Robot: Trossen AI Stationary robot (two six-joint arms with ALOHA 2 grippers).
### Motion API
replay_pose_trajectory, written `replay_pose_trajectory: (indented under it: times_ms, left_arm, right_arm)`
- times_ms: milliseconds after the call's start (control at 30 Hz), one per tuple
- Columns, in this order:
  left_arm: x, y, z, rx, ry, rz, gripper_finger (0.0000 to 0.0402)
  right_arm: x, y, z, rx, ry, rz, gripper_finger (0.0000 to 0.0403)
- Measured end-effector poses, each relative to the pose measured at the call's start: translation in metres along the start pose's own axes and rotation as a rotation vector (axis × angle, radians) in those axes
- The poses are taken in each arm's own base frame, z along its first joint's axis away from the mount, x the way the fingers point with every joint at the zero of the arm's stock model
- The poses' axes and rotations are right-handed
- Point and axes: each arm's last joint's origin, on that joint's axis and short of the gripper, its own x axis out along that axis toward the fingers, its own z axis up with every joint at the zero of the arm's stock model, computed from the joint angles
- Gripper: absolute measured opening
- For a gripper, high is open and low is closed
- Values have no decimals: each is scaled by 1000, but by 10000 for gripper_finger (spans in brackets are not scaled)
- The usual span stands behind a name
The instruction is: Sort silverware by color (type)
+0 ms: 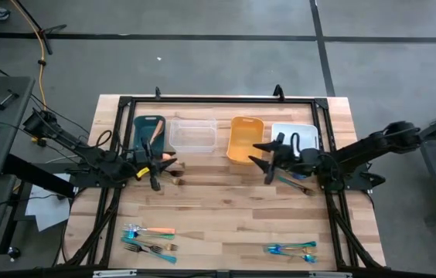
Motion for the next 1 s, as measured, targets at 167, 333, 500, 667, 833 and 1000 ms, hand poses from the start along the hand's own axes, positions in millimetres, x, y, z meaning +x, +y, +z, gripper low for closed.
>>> replay_pose_trajectory:
  times_ms: [167, 333, 500, 667, 833, 1000]
  left_arm:
    - [0, 0, 3, -6, -21, 1, 69]
    - [0, 0, 3, 5, -20, 1, 69]
    - [0, 0, 3, 6, -20, 1, 69]
    - [1, 1, 4, -21, -29, 14, 69]
    - [17, 19, 19, -4, -55, 221, 69]
    - [36, 55, 69, 71, 92, 394, 69]
  right_arm:
    - [-5, -2, -1, 21, -9, 18, 210]
    - [-3, -1, 0, 22, -8, 41, 210]
    - [-3, 0, 0, 22, -7, 50, 210]
    - [-3, 0, 0, 23, -8, 51, 210]
    - [-3, 0, 1, 42, -17, 50, 210]
    - [-3, 0, 1, 45, -20, 50, 210]
